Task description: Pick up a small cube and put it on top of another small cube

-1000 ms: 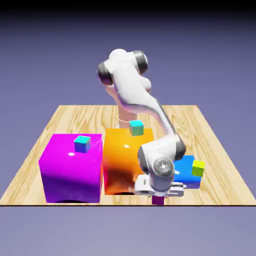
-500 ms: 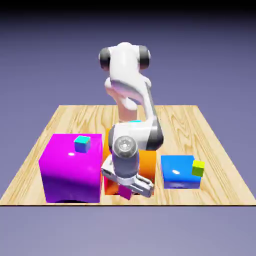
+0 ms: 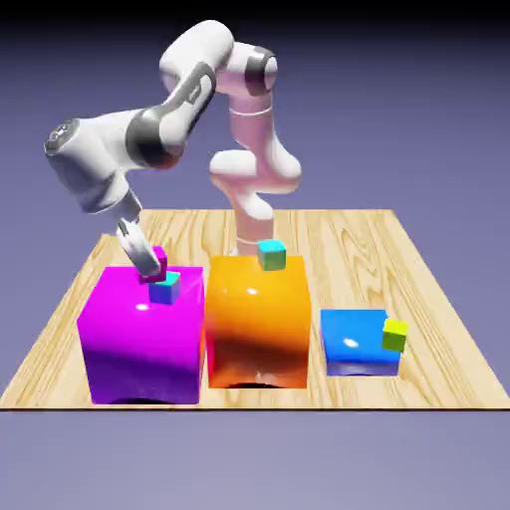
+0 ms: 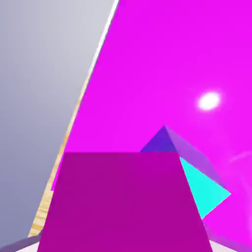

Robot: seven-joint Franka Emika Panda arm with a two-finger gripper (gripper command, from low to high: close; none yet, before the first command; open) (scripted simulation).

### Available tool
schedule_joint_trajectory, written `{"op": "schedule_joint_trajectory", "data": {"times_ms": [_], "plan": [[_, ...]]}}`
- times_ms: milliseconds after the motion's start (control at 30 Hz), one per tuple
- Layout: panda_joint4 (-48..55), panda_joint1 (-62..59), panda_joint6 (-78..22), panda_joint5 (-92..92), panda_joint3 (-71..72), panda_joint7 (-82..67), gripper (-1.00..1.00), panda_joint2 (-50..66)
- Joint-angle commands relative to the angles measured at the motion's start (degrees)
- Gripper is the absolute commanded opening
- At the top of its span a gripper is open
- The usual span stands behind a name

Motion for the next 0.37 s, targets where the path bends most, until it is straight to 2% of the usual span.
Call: {"op": "schedule_joint_trajectory", "data": {"times_ms": [0, 200, 233, 333], "plan": [[-0.42, -0.39, -0.35, -0.03, 0.63, -0.25, -1.00, -0.40], [-10.49, 0.89, 9.39, 0.83, 1.63, -1.46, -1.00, -0.87], [-10.50, 0.89, 9.39, 0.83, 1.63, -1.46, 1.00, -0.87], [-6.35, 0.36, 5.38, 0.48, 1.22, -0.96, 1.00, -0.68]]}}
